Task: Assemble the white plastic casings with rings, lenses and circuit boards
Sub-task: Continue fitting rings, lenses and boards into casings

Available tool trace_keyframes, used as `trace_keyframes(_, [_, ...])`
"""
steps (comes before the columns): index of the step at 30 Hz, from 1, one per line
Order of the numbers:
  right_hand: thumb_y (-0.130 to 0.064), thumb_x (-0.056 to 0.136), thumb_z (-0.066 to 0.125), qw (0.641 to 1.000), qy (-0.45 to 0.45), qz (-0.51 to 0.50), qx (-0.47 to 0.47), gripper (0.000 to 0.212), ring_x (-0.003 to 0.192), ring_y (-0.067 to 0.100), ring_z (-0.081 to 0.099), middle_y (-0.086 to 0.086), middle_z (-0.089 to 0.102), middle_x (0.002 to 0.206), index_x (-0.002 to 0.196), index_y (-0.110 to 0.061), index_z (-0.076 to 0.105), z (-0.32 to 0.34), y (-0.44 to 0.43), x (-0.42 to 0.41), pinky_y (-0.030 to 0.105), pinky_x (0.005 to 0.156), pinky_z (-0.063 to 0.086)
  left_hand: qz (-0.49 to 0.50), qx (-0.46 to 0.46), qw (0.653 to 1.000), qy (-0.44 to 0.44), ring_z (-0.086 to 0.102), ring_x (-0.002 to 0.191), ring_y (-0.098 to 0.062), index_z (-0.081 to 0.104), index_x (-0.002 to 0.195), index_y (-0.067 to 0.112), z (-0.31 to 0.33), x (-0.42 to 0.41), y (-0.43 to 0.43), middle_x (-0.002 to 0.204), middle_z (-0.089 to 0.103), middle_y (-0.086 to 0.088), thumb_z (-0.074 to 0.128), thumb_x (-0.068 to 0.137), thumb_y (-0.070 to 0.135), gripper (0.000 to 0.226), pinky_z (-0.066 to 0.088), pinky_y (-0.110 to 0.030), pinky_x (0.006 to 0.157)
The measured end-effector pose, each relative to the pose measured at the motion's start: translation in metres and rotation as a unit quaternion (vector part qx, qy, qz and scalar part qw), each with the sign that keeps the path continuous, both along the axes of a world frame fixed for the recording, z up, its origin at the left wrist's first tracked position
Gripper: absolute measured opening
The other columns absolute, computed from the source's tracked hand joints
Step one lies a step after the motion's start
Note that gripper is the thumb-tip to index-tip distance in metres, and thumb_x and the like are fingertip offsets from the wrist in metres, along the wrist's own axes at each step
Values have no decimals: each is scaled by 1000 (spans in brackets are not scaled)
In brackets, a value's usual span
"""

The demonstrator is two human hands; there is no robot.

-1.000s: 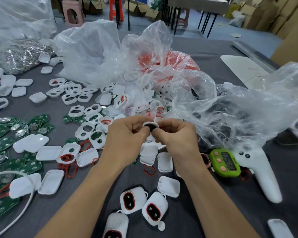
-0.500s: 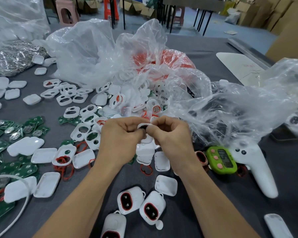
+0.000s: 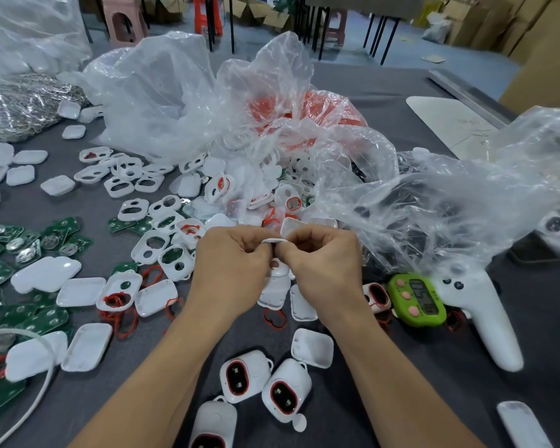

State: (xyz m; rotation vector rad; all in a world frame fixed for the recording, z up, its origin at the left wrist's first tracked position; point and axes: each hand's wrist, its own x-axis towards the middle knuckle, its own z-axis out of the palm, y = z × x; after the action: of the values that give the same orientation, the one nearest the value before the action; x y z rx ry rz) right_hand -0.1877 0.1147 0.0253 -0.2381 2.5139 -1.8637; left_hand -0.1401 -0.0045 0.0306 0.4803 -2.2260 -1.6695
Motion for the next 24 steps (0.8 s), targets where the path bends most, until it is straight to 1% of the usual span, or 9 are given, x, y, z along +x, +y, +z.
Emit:
trace_keyframes(4, [-18, 73, 80, 999, 21, -26, -8, 10, 53, 4, 62, -8, 70, 59, 65, -21, 74, 1, -2, 0, 30, 55, 52, 15, -4, 1000, 16, 74, 66, -16, 80, 82, 42, 1, 0, 5, 68, 76, 9, 65, 87, 8, 38, 63, -47, 65])
trace_keyframes(7, [-9, 78, 78, 999, 3, 18, -47, 15, 56, 3, 63, -7, 73, 64, 72, -22, 75, 5, 3, -5, 20, 57, 50, 11, 11, 1000, 25, 76, 71, -18, 80, 88, 42, 4, 1, 4, 71, 77, 10, 67, 79, 23, 26, 64, -49, 71])
trace_keyframes(9, [-2, 79, 76, 998, -1, 46, -37, 20, 56, 3, 63, -8, 72, 63, 73, -22, 76, 6, 5, -5, 18, 57, 49, 7, 22, 1000, 15, 74, 67, -13, 81, 86, 43, 5, 1, 2, 70, 77, 10, 68, 73, 25, 26, 64, -48, 71])
trace_keyframes(13, [-8, 77, 77, 999, 46, 20, 6, 27, 60, 4, 69, -13, 73, 64, 65, -32, 74, 4, 1, -1, 21, 60, 56, 24, 32, 999, 10, 74, 66, -11, 81, 80, 42, 4, -1, 2, 69, 76, 10, 69, 72, 14, 32, 65, -47, 70])
trace_keyframes(15, [-9, 79, 77, 999, 43, 23, 10, 25, 63, 4, 70, -13, 74, 67, 69, -32, 74, 3, -2, -1, 23, 64, 58, 41, 30, 999, 12, 75, 67, -11, 81, 80, 41, 4, -2, 1, 69, 76, 11, 72, 78, 7, 36, 65, -44, 72])
trace_keyframes(17, [-11, 81, 77, 999, 24, 24, 2, 22, 63, 3, 69, -13, 74, 68, 73, -30, 74, 3, -3, -1, 22, 64, 57, 48, 25, 998, 17, 74, 66, -13, 81, 79, 42, 4, -3, -1, 68, 76, 10, 72, 81, 9, 34, 64, -41, 68])
trace_keyframes(20, [-12, 82, 78, 999, 29, 14, -1, 22, 61, 4, 68, -11, 73, 66, 71, -30, 74, 3, -3, 0, 27, 63, 58, 39, 0, 999, 23, 72, 60, -12, 82, 78, 36, 5, -2, 0, 63, 74, 7, 74, 84, 15, 23, 63, -39, 63])
trace_keyframes(22, [-12, 83, 77, 999, 35, 15, -1, 19, 64, 5, 70, -11, 74, 69, 76, -29, 76, 2, -3, 2, 29, 66, 59, 57, -29, 998, 25, 70, 58, -5, 80, 74, 35, 3, -3, 1, 61, 72, 14, 74, 85, 16, 23, 61, -29, 64])
trace_keyframes(24, [-15, 85, 76, 997, 68, 11, 30, 14, 71, 1, 71, -13, 76, 77, 91, -27, 78, -1, -5, 6, 25, 72, 58, 102, -58, 992, 36, 67, 61, 6, 74, 67, 42, 4, -3, 2, 61, 69, 26, 73, 86, 18, 31, 50, -8, 60])
